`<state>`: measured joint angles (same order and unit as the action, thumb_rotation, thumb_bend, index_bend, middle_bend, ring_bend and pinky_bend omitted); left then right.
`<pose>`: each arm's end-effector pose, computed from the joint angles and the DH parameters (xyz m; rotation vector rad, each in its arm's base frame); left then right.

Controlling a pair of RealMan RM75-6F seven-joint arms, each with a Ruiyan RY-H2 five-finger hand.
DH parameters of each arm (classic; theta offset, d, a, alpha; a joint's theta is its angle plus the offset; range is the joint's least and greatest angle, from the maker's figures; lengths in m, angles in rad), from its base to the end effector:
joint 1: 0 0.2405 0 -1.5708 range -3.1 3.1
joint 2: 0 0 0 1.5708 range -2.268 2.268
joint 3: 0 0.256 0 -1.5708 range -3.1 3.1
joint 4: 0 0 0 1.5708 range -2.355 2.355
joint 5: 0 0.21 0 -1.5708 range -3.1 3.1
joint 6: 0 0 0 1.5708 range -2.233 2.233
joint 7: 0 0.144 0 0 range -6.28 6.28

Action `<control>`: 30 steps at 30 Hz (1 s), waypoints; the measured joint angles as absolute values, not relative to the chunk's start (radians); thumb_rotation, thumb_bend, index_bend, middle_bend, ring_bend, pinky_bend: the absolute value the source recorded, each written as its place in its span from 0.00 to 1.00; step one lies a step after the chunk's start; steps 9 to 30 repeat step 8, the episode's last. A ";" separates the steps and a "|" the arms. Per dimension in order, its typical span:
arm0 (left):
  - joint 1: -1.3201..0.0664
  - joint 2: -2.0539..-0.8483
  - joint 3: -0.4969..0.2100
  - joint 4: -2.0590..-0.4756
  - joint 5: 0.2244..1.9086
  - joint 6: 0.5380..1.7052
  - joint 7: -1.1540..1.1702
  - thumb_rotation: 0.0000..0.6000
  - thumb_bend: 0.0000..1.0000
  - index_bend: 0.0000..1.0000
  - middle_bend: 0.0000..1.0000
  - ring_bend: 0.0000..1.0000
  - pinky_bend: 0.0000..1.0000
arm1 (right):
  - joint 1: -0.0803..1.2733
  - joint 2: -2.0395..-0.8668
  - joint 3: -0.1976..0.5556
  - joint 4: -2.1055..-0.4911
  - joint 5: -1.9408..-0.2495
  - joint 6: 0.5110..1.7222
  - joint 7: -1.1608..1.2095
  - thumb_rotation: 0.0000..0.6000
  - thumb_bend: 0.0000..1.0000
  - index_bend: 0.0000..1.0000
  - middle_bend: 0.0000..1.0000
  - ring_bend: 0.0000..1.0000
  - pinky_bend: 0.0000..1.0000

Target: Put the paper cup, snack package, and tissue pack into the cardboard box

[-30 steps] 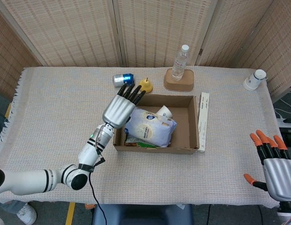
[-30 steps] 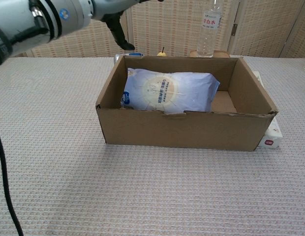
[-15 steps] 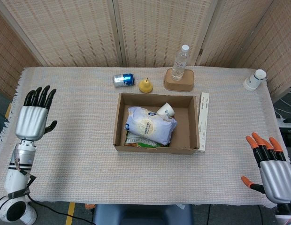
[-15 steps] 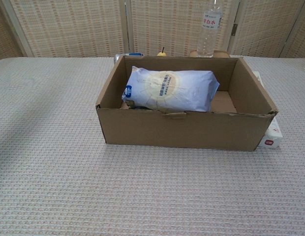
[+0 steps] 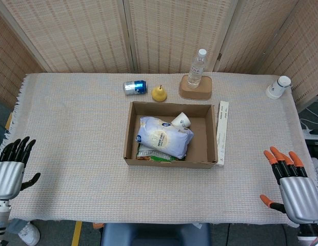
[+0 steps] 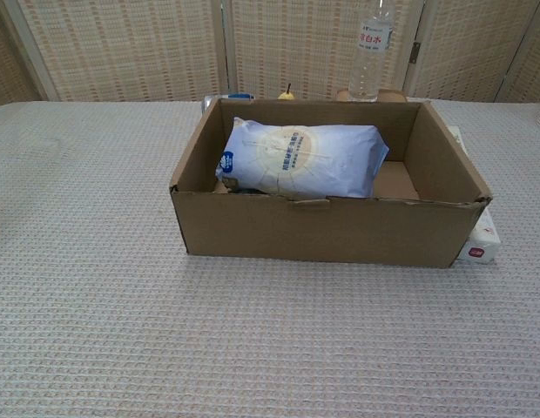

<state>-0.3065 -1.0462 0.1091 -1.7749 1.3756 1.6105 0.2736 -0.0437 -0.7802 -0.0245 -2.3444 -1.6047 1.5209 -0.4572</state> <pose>-0.2690 0.2088 0.1714 -1.4682 -0.6939 -0.8137 -0.1873 -0.1319 0.2028 1.4402 -0.9080 0.8104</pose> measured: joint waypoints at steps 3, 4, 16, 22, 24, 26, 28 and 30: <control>-0.303 -0.999 0.136 -1.770 1.419 1.558 0.223 1.00 0.22 0.00 0.00 0.00 0.09 | -0.050 -0.780 -0.030 -2.345 -1.622 1.525 -0.457 1.00 0.00 0.02 0.00 0.00 0.00; -0.302 -0.982 0.141 -1.770 1.427 1.542 0.211 1.00 0.22 0.00 0.00 0.00 0.09 | -0.052 -0.780 -0.031 -2.345 -1.629 1.528 -0.456 1.00 0.00 0.02 0.00 0.00 0.00; -0.292 -0.940 0.142 -1.778 1.458 1.509 0.177 1.00 0.22 0.00 0.00 0.00 0.09 | -0.061 -0.778 -0.034 -2.344 -1.650 1.540 -0.449 1.00 0.00 0.02 0.00 0.00 0.00; -0.292 -0.940 0.142 -1.778 1.458 1.509 0.177 1.00 0.22 0.00 0.00 0.00 0.09 | -0.061 -0.778 -0.034 -2.344 -1.650 1.540 -0.449 1.00 0.00 0.02 0.00 0.00 0.00; -0.292 -0.940 0.142 -1.778 1.458 1.509 0.177 1.00 0.22 0.00 0.00 0.00 0.09 | -0.061 -0.778 -0.034 -2.344 -1.650 1.540 -0.449 1.00 0.00 0.02 0.00 0.00 0.00; -0.292 -0.940 0.142 -1.778 1.458 1.509 0.177 1.00 0.22 0.00 0.00 0.00 0.09 | -0.061 -0.778 -0.034 -2.344 -1.650 1.540 -0.449 1.00 0.00 0.02 0.00 0.00 0.00; -0.292 -0.940 0.142 -1.778 1.458 1.509 0.177 1.00 0.22 0.00 0.00 0.00 0.09 | -0.061 -0.778 -0.034 -2.344 -1.650 1.540 -0.449 1.00 0.00 0.02 0.00 0.00 0.00; -0.292 -0.940 0.142 -1.778 1.458 1.509 0.177 1.00 0.22 0.00 0.00 0.00 0.09 | -0.061 -0.778 -0.034 -2.344 -1.650 1.540 -0.449 1.00 0.00 0.02 0.00 0.00 0.00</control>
